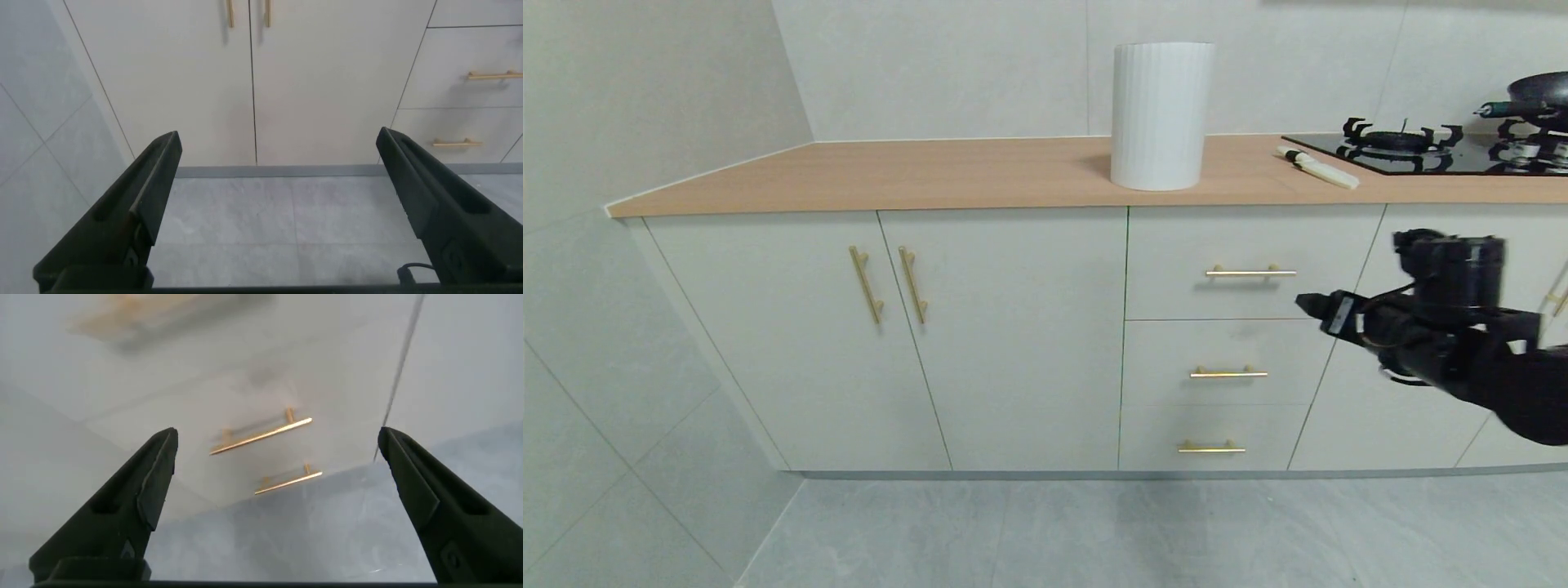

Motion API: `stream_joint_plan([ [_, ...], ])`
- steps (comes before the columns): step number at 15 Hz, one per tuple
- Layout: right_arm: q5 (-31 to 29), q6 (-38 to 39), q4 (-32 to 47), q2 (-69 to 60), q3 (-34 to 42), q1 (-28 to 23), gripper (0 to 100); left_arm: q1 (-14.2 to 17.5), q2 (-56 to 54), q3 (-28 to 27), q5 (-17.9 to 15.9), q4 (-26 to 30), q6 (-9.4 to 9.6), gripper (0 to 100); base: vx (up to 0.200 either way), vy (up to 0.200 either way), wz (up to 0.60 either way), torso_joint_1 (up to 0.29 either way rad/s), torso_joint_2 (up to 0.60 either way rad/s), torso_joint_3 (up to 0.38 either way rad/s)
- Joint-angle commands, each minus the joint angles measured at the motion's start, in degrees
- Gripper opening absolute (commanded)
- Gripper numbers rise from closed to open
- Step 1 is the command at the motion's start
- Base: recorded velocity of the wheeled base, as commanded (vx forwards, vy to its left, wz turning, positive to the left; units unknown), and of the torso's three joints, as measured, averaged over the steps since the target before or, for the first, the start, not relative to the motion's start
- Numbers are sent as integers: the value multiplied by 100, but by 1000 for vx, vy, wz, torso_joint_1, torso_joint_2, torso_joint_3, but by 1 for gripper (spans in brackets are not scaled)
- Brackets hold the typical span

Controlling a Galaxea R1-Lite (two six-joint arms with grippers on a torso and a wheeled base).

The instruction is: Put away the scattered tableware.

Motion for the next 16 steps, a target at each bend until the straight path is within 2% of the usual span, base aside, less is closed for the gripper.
stream_joint_plan([
  [1,-14,-678,120,-3465,1975,117,100,-3,9,-1,0,-1,-1,100,0,0,0,0,0,0],
  [2,-23,-916,348,-4203,2265,117,100,-3,9,7,0,-1,-1,100,0,0,0,0,0,0],
  [4,-155,-1267,1227,-5469,2370,21,100,-3,9,-1,0,-1,-1,100,0,0,0,0,0,0],
  [6,-251,-1698,2616,-7068,2274,-41,100,-3,9,7,0,-1,-1,100,0,0,0,0,0,0],
  [7,-243,-1909,3038,-7561,2274,-366,100,-3,9,-1,0,-1,-1,100,0,0,0,0,0,0],
  [8,-181,-2093,3284,-7965,2300,-814,100,-3,9,-1,0,-1,-1,100,0,0,0,0,0,0],
  [9,-120,-2137,3486,-8413,2335,-1034,100,6,9,7,9,-1,-1,100,0,0,0,0,0,0],
  [14,390,-2375,4716,-10074,2458,-1148,100,-3,9,7,0,-1,-1,100,0,0,0,0,0,0],
  [16,434,-2331,4620,-10074,2836,-1157,100,-3,9,-1,0,-1,-1,100,0,0,0,0,0,0],
])
